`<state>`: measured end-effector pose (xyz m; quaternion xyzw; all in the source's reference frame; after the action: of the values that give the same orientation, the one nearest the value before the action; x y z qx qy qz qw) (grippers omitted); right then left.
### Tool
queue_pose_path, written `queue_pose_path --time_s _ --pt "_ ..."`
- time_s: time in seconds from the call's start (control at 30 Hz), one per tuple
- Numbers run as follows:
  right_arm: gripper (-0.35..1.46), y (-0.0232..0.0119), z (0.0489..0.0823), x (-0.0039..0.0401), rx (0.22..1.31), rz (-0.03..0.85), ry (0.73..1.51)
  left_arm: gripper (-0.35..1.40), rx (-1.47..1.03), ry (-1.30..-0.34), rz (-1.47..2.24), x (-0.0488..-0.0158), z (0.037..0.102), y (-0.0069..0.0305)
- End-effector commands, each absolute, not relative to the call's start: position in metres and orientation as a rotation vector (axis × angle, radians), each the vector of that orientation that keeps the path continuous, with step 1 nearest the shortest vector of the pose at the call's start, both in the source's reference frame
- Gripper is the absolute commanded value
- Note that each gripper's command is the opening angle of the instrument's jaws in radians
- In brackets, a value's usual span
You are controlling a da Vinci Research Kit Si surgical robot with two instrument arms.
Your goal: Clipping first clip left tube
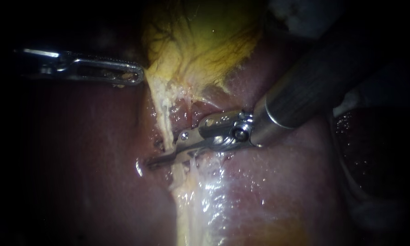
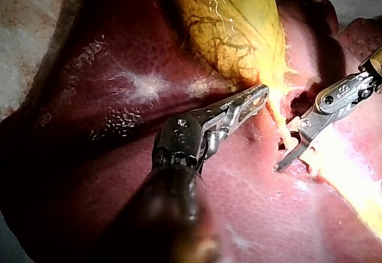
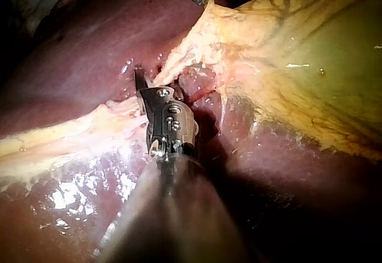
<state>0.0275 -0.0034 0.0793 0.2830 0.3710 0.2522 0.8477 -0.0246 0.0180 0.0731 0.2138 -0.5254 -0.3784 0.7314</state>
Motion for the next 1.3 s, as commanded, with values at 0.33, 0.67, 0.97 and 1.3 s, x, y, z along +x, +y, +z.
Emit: queue_pose_path --time_s 0.33,0.67,0.97,1.3 --pt "0.57 -0.0024 0.079 0.0275 0.607 0.548 0.847 -0.35 0.47 -1.156 -0.833 -0.0246 0.0731 0.0181" --pt "0.6 -0.0001 0.0773 0.0259 0.671 0.546 0.933 -0.35 0.47 -1.157 -0.833 -0.0246 0.0731 0.0181" --pt "0.6 -0.0001 0.0768 0.0244 0.835 0.504 0.957 -0.35 0.471 -1.157 -0.833 -0.0246 0.0731 0.0181" --pt "0.6 -0.0001 0.0769 0.024 1.013 0.473 1.05 -0.35 0.471 -1.157 -0.833 -0.0246 0.0731 0.018"
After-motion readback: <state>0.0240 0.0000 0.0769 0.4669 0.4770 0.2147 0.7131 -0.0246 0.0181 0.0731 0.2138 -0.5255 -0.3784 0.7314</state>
